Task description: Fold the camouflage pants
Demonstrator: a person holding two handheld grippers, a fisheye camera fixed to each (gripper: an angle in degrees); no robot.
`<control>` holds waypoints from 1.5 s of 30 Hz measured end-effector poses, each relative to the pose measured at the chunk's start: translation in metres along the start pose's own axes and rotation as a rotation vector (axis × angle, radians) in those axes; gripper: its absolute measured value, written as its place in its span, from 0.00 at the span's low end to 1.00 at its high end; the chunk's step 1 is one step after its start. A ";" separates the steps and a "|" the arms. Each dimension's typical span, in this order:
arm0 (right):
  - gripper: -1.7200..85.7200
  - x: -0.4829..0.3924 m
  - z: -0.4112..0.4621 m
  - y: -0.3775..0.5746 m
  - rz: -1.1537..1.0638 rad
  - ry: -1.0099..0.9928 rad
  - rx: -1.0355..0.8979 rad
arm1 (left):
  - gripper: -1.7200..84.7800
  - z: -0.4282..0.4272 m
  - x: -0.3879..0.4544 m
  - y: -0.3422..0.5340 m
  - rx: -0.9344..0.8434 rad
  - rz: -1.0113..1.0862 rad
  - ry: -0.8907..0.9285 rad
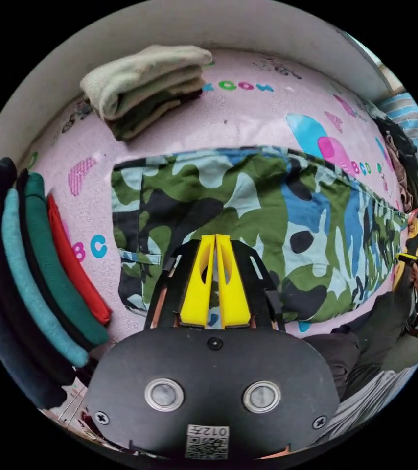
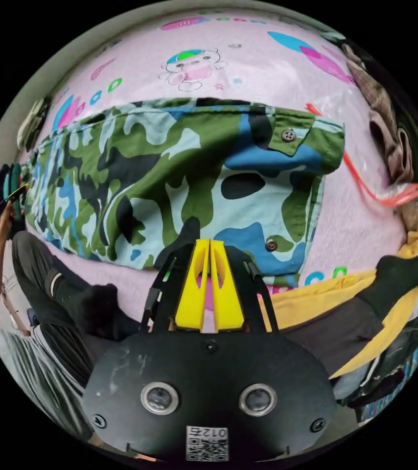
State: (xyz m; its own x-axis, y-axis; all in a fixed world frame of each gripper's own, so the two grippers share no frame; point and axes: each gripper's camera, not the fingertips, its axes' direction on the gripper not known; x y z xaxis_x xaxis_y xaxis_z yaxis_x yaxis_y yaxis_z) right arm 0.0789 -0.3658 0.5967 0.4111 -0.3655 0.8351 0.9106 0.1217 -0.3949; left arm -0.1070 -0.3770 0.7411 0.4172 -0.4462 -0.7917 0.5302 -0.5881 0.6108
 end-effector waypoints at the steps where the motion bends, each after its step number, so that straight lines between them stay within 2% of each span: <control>1: 0.01 0.014 -0.009 0.019 0.034 -0.036 0.072 | 0.03 -0.012 0.009 -0.001 0.039 0.014 0.007; 3: 0.02 0.041 -0.029 0.046 0.113 -0.078 0.214 | 0.03 -0.058 0.056 -0.008 0.170 0.105 0.072; 5: 0.02 0.074 -0.045 0.066 0.212 -0.101 0.309 | 0.04 -0.083 0.100 -0.018 0.215 0.207 0.090; 9: 0.08 0.135 -0.067 0.072 0.272 -0.173 0.399 | 0.06 -0.111 0.222 -0.051 0.209 0.481 0.080; 15: 0.12 0.169 -0.070 0.063 0.242 -0.151 0.306 | 0.09 -0.126 0.371 -0.092 0.161 0.781 0.009; 21: 0.12 0.197 -0.084 0.082 0.230 -0.189 0.293 | 0.11 -0.134 0.476 -0.120 0.082 0.993 -0.078; 28: 0.13 0.223 -0.132 0.072 0.176 -0.195 0.463 | 0.10 -0.148 0.527 -0.136 -0.002 1.062 -0.123; 31: 0.13 0.237 -0.144 0.057 0.166 -0.189 0.479 | 0.08 -0.159 0.539 -0.139 -0.010 1.062 -0.124; 40: 0.12 0.241 -0.137 0.060 0.168 -0.165 0.192 | 0.06 -0.197 0.562 -0.146 -0.010 1.040 -0.117; 45: 0.11 0.244 -0.134 0.064 0.200 -0.114 0.109 | 0.05 -0.217 0.565 -0.147 0.000 1.013 -0.089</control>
State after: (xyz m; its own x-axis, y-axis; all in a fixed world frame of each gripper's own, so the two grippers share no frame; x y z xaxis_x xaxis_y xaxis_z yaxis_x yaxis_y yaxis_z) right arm 0.2322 -0.5713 0.7240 0.5803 -0.2181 0.7846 0.8072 0.2818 -0.5187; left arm 0.2108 -0.3967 0.2059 0.6135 -0.7833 0.1005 -0.0422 0.0946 0.9946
